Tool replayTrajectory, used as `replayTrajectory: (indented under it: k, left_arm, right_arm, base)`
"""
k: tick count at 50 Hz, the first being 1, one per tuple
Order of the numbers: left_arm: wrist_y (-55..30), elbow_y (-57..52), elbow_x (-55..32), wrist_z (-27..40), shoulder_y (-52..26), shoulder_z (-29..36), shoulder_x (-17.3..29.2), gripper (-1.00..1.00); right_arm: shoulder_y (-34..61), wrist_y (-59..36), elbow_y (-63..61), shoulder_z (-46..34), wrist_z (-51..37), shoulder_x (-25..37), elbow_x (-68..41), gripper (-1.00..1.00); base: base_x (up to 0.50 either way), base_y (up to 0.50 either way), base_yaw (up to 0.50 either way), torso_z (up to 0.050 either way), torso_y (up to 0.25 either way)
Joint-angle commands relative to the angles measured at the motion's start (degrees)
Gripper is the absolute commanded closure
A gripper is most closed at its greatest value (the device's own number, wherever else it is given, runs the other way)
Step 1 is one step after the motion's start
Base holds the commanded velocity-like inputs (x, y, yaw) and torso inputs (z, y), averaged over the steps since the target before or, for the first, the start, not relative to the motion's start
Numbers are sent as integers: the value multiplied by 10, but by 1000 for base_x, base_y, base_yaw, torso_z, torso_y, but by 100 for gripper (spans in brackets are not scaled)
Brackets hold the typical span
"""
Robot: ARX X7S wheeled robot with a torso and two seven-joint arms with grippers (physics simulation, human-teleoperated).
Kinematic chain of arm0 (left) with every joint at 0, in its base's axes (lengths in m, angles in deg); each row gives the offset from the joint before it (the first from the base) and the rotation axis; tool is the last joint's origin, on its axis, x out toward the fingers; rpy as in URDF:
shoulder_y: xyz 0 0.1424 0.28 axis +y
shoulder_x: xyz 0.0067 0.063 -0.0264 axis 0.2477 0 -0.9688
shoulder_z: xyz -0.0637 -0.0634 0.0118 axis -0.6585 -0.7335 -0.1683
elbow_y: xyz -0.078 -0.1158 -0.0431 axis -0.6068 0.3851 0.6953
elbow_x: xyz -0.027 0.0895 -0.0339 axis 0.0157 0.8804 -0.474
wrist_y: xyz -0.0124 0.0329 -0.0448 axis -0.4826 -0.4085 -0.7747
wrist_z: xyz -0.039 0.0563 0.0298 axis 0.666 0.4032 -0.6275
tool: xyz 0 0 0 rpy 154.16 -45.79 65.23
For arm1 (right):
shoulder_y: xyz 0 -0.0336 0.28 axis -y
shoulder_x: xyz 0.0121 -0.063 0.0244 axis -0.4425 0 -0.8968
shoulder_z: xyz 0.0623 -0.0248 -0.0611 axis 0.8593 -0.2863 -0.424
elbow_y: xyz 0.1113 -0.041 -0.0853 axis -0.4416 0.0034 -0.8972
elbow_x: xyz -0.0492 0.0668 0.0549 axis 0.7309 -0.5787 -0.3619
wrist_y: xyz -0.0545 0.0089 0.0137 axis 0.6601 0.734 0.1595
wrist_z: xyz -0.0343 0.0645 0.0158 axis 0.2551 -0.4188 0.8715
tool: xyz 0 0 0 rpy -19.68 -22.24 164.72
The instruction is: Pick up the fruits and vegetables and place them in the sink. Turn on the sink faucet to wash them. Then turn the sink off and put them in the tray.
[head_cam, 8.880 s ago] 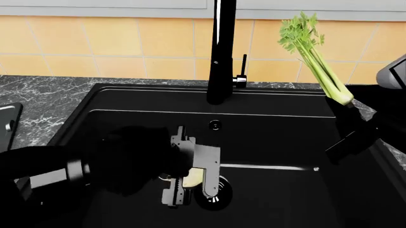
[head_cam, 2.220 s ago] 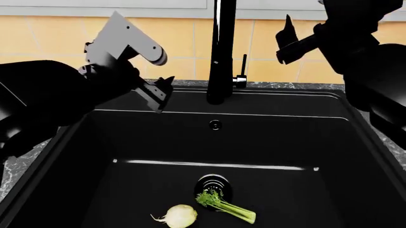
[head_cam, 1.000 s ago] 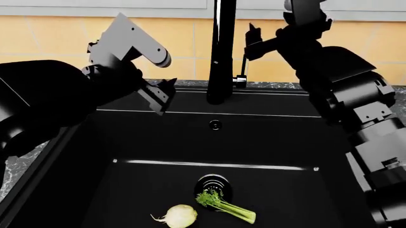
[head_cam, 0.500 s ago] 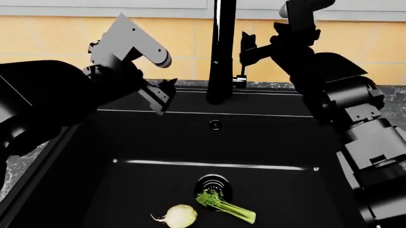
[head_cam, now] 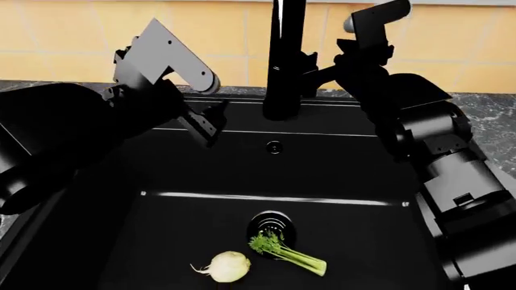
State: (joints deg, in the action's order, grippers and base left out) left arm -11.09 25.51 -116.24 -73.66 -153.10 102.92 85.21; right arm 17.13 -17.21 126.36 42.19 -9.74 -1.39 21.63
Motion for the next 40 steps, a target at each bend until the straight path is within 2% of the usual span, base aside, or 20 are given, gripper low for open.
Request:
replayTrajectory:
  k: [1, 22, 35, 40]
  left_arm:
    - [12, -12, 5, -6, 2, 2, 5, -100]
    - [19, -20, 17, -7, 3, 11, 10, -100]
    - [19, -15, 1, -3, 7, -3, 10, -100]
    - [20, -19, -3, -4, 7, -7, 11, -100]
  right_arm:
    - [-4, 1, -3, 0, -2, 3, 1, -100]
    - [-3, 14, 4, 5, -36, 5, 10, -100]
    - [6, 80, 38, 42, -92, 0, 9, -100]
    - [8, 78, 45, 44, -103, -2, 9, -100]
  base:
    - [0, 0, 0, 0, 0]
    - [0, 0, 0, 0, -153]
    - [0, 0, 0, 0, -6]
    - [0, 0, 0, 0, 0]
